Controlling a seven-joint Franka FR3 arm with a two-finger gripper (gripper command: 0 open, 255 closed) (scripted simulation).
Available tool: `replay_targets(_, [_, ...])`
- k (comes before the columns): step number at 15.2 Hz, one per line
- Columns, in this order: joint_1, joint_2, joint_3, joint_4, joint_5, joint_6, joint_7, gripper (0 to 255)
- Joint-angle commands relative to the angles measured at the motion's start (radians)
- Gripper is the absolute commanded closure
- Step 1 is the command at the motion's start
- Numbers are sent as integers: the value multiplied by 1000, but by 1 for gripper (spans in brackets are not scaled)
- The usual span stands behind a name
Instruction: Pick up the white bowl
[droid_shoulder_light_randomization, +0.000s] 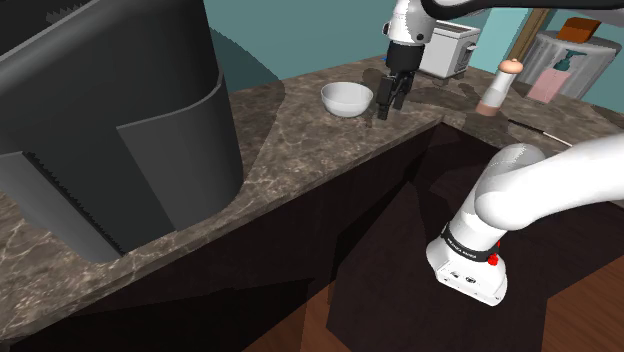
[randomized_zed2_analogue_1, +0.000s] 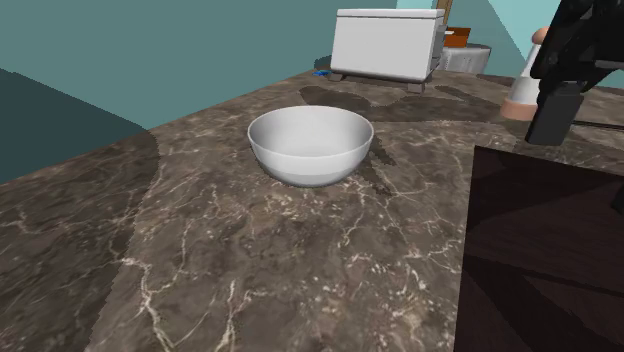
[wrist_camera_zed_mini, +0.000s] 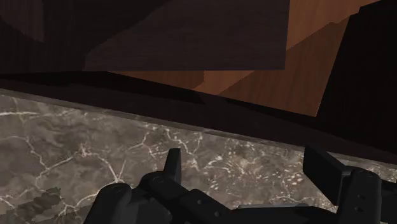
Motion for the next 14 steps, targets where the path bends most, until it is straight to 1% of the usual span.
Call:
replay_targets(1, [0,0,0,0,0,0,0,0])
replay_targets(8, [-31,231,-129,144,-29,71,-140,0])
replay_targets(14, [-45,448,-228,316,-5,95,-264,0])
